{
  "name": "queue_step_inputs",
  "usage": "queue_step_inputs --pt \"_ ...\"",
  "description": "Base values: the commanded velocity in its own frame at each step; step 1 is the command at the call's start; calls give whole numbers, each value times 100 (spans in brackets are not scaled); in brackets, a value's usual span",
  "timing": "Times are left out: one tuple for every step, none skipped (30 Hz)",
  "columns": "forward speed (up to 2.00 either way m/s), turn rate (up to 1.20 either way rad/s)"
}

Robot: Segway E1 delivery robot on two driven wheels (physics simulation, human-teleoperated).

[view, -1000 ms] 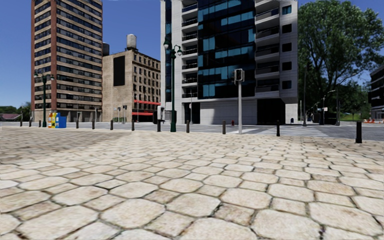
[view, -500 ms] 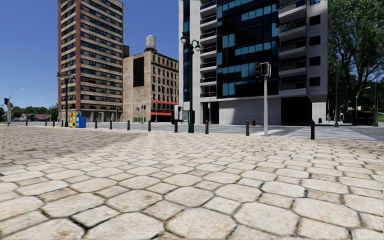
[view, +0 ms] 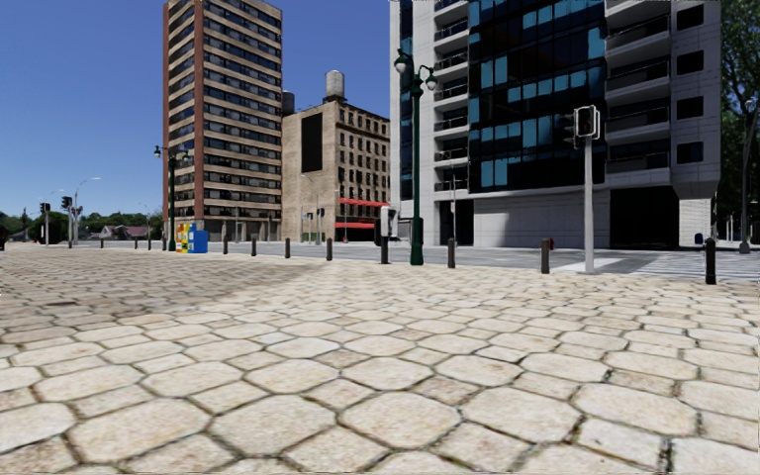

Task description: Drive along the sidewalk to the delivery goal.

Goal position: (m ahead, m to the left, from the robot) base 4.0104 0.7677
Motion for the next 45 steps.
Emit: queue_step_inputs --pt "174 32" --pt "174 32" --pt "174 32" --pt "174 32" --pt "174 32" --pt "174 32" --pt "174 32" --pt "174 32" --pt "174 32" --pt "174 32" --pt "174 32" --pt "174 32" --pt "173 32" --pt "173 32" --pt "173 32" --pt "173 32" --pt "173 32" --pt "173 32" --pt "173 32" --pt "173 32" --pt "169 32" --pt "166 32" --pt "165 32" --pt "165 32" --pt "164 32" --pt "163 31" --pt "163 30" --pt "163 20" --pt "163 1" --pt "162 0" --pt "162 0" --pt "162 0" --pt "162 0" --pt "162 0" --pt "162 0" --pt "162 0" --pt "162 0" --pt "162 0" --pt "162 0" --pt "162 0" --pt "162 2" --pt "162 2" --pt "162 18" --pt "162 24" --pt "162 26"
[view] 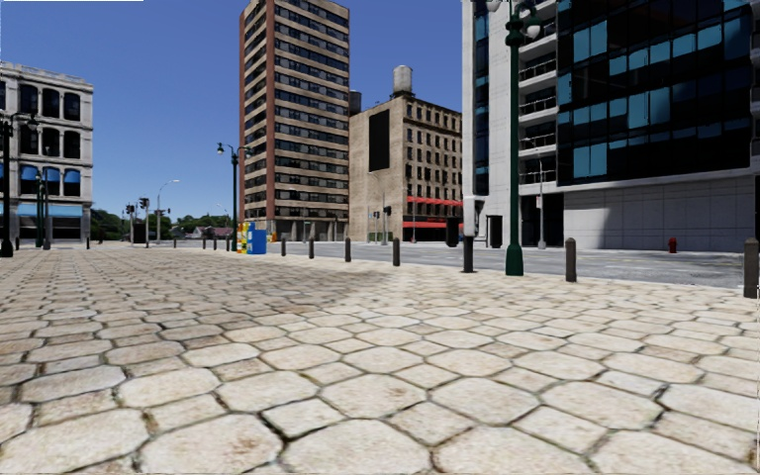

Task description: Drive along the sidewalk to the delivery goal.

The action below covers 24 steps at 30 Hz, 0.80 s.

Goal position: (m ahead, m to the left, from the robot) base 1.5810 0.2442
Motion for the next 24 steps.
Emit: queue_step_inputs --pt "158 27" --pt "156 27" --pt "156 27" --pt "154 28" --pt "154 30" --pt "153 32" --pt "152 33" --pt "149 34" --pt "149 34" --pt "148 34" --pt "147 34" --pt "146 34" --pt "145 34" --pt "145 34" --pt "145 34" --pt "145 33" --pt "144 21" --pt "139 8" --pt "136 0" --pt "135 0" --pt "135 0" --pt "134 0" --pt "133 0" --pt "127 0"
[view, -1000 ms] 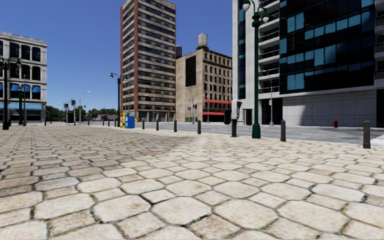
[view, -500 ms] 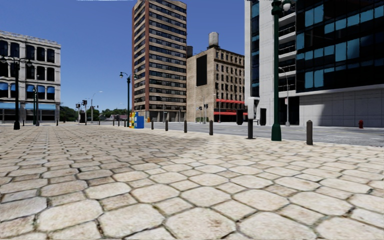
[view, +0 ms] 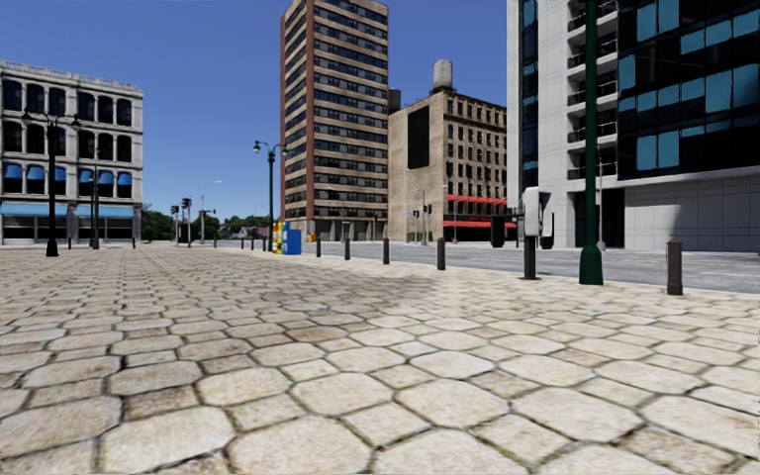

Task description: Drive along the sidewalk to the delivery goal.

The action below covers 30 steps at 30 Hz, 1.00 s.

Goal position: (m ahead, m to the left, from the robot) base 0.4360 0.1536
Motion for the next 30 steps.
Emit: queue_step_inputs --pt "91 0" --pt "40 0" --pt "40 0" --pt "0 0" --pt "0 0" --pt "0 0" --pt "0 0" --pt "0 0" --pt "0 0" --pt "0 0" --pt "0 0" --pt "0 0" --pt "0 0" --pt "0 0" --pt "0 0" --pt "0 0" --pt "0 0" --pt "0 0" --pt "0 0" --pt "0 0" --pt "0 0" --pt "0 0" --pt "0 0" --pt "0 0" --pt "0 0" --pt "0 0" --pt "0 0" --pt "0 0" --pt "0 0" --pt "0 0"
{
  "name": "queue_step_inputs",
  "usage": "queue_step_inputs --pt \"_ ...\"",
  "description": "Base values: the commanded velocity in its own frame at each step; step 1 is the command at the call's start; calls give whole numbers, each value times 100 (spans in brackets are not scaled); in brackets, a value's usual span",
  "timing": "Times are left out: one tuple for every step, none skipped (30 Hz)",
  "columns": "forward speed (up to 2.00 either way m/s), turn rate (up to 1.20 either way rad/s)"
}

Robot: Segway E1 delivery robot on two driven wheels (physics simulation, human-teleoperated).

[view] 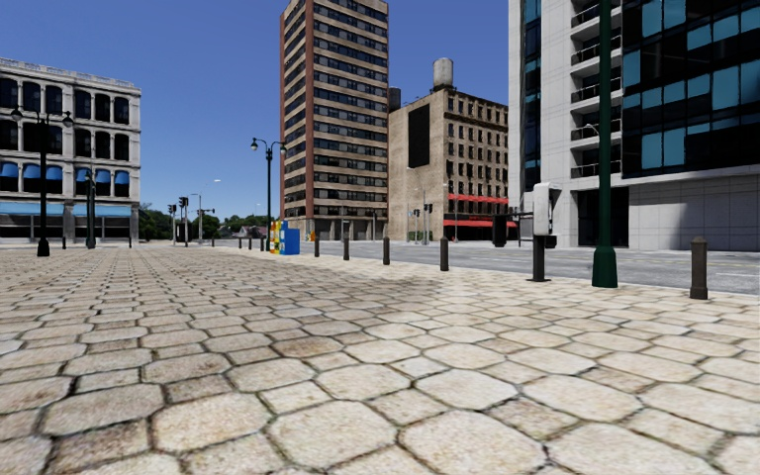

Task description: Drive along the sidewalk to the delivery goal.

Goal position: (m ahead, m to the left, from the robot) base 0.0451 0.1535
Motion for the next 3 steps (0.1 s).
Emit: queue_step_inputs --pt "0 0" --pt "0 0" --pt "0 0"
